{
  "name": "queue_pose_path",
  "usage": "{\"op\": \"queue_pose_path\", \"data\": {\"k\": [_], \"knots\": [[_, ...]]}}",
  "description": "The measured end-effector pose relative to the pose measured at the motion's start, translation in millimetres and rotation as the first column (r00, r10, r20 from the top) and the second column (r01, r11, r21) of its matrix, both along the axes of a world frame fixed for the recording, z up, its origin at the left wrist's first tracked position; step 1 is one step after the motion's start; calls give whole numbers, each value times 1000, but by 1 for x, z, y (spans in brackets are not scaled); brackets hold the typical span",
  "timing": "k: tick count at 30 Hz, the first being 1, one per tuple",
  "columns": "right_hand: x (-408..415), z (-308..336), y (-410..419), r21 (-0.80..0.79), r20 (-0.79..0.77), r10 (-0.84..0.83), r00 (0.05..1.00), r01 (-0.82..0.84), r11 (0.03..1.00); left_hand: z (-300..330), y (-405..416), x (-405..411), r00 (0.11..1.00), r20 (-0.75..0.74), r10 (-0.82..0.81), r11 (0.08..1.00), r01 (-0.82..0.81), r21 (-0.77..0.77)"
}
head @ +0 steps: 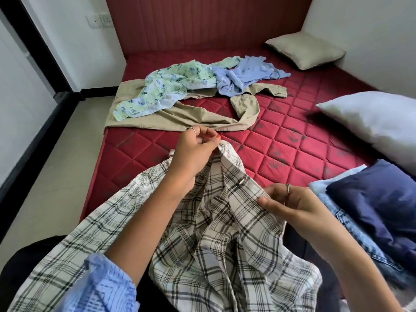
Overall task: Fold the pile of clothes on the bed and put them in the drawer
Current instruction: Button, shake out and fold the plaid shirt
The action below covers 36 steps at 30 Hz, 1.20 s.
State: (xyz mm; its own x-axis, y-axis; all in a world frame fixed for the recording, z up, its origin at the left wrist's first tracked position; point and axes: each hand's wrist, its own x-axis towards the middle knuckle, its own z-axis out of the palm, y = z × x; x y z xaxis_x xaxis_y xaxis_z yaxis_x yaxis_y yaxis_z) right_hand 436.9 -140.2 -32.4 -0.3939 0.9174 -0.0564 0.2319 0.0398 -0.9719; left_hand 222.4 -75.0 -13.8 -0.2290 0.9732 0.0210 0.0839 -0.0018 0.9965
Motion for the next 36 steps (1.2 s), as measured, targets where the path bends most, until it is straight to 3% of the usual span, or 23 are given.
{"op": "queue_pose_path", "data": {"k": [4,11,16,19,22,26,30,36], "knots": [[-1,-1,-1,-68,-45,-6,999,3,998,-6,0,3,999,-2,-33,999,33,-16],[-17,-6,7,25,27,-97,995,96,995,-5,-3,16,997,-44,-60,998,60,-15],[-18,-9,9,-2,-150,-157,976,158,987,-6,-13,18,992,-118,-39,999,39,-4],[-13,-7,10,-61,-238,-206,949,197,978,-12,-37,16,966,-253,-48,996,66,61],[-11,-6,12,-74,-257,-217,942,205,976,-28,-75,16,911,-407,-66,969,156,192],[-14,-8,11,-111,-271,-222,937,198,974,-65,-101,10,713,-700,-22,943,248,222],[-19,-9,9,-105,-265,-215,940,193,975,-80,-98,4,616,-781,-102,933,331,140],[-18,-8,7,-126,-287,-229,930,200,972,-78,-79,2,498,-867,2,893,389,225]]}}
